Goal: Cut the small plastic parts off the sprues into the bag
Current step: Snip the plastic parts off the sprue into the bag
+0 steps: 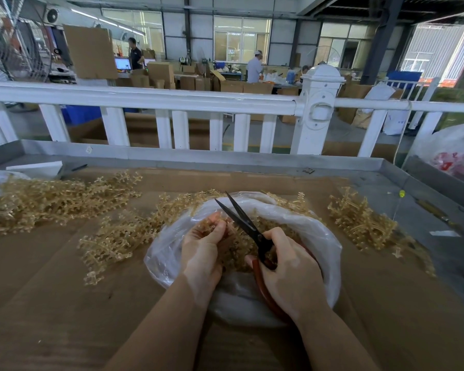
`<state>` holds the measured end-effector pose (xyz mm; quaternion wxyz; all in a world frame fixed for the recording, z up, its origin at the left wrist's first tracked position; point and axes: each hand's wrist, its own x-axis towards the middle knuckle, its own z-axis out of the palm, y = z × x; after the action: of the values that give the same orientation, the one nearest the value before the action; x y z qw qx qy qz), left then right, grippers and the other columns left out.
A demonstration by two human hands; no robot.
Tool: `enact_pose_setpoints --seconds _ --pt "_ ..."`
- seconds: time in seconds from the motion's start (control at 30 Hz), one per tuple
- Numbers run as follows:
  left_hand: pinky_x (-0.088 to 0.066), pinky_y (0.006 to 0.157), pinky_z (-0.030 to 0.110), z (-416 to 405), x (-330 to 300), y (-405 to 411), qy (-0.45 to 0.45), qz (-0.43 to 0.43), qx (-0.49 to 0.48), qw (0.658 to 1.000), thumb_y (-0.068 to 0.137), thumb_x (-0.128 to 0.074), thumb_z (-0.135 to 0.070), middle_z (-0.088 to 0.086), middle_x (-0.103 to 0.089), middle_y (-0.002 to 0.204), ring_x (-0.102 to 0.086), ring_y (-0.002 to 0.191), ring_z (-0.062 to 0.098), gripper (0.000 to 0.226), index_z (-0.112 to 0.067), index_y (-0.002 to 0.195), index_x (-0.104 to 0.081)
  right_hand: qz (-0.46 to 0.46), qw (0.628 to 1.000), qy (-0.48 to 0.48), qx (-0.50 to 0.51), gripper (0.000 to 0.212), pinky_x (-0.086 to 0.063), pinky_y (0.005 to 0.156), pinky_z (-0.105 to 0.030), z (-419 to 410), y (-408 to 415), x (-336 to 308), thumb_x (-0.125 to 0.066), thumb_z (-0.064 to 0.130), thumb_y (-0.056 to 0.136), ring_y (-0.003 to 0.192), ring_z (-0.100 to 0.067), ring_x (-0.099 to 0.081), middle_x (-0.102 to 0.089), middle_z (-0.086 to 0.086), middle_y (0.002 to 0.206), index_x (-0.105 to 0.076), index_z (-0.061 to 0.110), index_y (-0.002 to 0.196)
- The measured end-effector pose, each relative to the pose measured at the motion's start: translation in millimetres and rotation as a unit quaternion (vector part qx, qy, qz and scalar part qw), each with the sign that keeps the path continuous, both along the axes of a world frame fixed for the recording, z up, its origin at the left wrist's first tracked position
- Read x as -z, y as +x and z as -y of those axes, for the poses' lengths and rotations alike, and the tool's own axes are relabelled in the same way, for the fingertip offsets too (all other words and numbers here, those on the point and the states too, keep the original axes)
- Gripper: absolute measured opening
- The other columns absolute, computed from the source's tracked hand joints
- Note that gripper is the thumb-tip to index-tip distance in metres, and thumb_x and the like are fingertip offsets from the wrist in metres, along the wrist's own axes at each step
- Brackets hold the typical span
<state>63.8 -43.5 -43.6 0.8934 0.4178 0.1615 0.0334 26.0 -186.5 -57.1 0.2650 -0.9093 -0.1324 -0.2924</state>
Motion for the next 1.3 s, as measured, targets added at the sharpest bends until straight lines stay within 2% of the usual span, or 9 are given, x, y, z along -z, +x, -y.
enact_pose_setpoints --seconds 0.13,0.23,0.43,0.53,0.7,0.87,1.0,1.13,1.3 --pt "-0.059 0.065 0.043 0.1 -0.6 0.7 -0.004 -0.009 -0.019 1.000 0.085 -0.063 0.000 0.019 -0.069 0.094 -0.069 0.077 0.028 0.033 0.002 0.118 -0.058 -0.021 0.999 -0.027 -0.013 0.036 -0.047 0.075 -0.017 1.3 1.1 0.7 -0.067 0.046 0.082 0.086 -0.006 -0.058 -0.063 0.010 0.092 -0.057 0.023 0.109" --pt "-0.058 0.063 0.040 -0.9 -1.4 -1.2 -0.022 -0.012 -0.027 0.999 0.085 -0.063 0.000 0.023 -0.067 0.105 -0.069 0.082 0.029 0.041 0.002 0.125 -0.053 -0.026 0.999 -0.040 -0.017 0.039 -0.046 0.075 -0.016 2.1 0.7 0.7 -0.060 0.053 0.083 0.088 -0.006 -0.057 -0.062 0.011 0.093 -0.056 0.024 0.110" --pt "-0.052 0.044 0.023 1.1 -6.1 -6.9 -0.037 0.006 -0.035 0.999 0.090 -0.055 0.004 0.013 -0.067 0.083 -0.069 0.056 0.014 0.034 0.003 0.123 -0.053 -0.022 0.998 -0.056 -0.014 0.042 -0.045 0.072 -0.017 1.8 -0.6 0.5 -0.058 0.055 0.082 0.086 -0.008 -0.058 -0.063 0.009 0.091 -0.057 0.024 0.110" --pt "-0.055 0.047 0.026 1.2 -6.6 -7.1 -0.038 0.007 -0.029 0.999 0.091 -0.054 0.004 0.016 -0.067 0.089 -0.070 0.063 0.018 0.029 0.000 0.120 -0.054 -0.026 0.998 -0.061 -0.014 0.041 -0.044 0.074 -0.016 1.8 -0.3 0.7 -0.058 0.055 0.083 0.087 -0.007 -0.057 -0.062 0.010 0.093 -0.055 0.025 0.111" --pt "-0.057 0.050 0.028 1.4 -6.5 -6.8 -0.027 0.025 -0.006 0.999 0.091 -0.050 0.007 0.013 -0.070 0.077 -0.070 0.061 0.018 0.021 0.002 0.110 -0.059 -0.035 0.997 -0.063 -0.019 0.041 -0.044 0.076 -0.017 2.2 0.1 0.1 -0.055 0.056 0.084 0.089 -0.007 -0.055 -0.060 0.010 0.095 -0.053 0.026 0.111" --pt "-0.058 0.055 0.028 1.8 -6.2 -8.1 -0.005 0.046 0.027 0.999 0.091 -0.050 0.009 0.015 -0.071 0.077 -0.071 0.065 0.020 0.017 0.000 0.090 -0.065 -0.035 0.998 -0.054 -0.024 0.044 -0.049 0.080 -0.021 1.9 0.6 -1.4 -0.053 0.056 0.086 0.094 -0.007 -0.057 -0.062 0.008 0.100 -0.054 0.023 0.114" --pt "-0.056 0.053 0.023 2.7 -5.1 -6.4 -0.001 0.060 0.032 0.998 0.089 -0.050 0.011 0.010 -0.070 0.071 -0.068 0.059 0.014 0.017 0.000 0.089 -0.062 -0.032 0.998 -0.055 -0.019 0.042 -0.048 0.073 -0.020 0.4 0.8 -2.4 -0.055 0.054 0.086 0.087 -0.008 -0.059 -0.063 0.007 0.094 -0.055 0.020 0.111" --pt "-0.058 0.058 0.025 1.7 -2.3 -4.5 -0.001 0.064 0.036 0.997 0.088 -0.052 0.010 0.010 -0.070 0.072 -0.069 0.060 0.015 0.015 0.000 0.089 -0.062 -0.032 0.997 -0.061 -0.017 0.038 -0.049 0.069 -0.018 -0.8 1.4 -2.6 -0.060 0.050 0.086 0.080 -0.008 -0.060 -0.064 0.006 0.089 -0.055 0.020 0.109" --pt "-0.056 0.053 0.026 2.2 -2.8 -4.4 -0.021 0.065 0.034 0.997 0.088 -0.053 0.008 0.010 -0.069 0.068 -0.068 0.058 0.016 0.014 -0.001 0.091 -0.063 -0.034 0.997 -0.070 -0.016 0.039 -0.050 0.065 -0.018 -1.8 3.1 -2.3 -0.063 0.047 0.086 0.076 -0.009 -0.062 -0.065 0.005 0.087 -0.054 0.018 0.110"
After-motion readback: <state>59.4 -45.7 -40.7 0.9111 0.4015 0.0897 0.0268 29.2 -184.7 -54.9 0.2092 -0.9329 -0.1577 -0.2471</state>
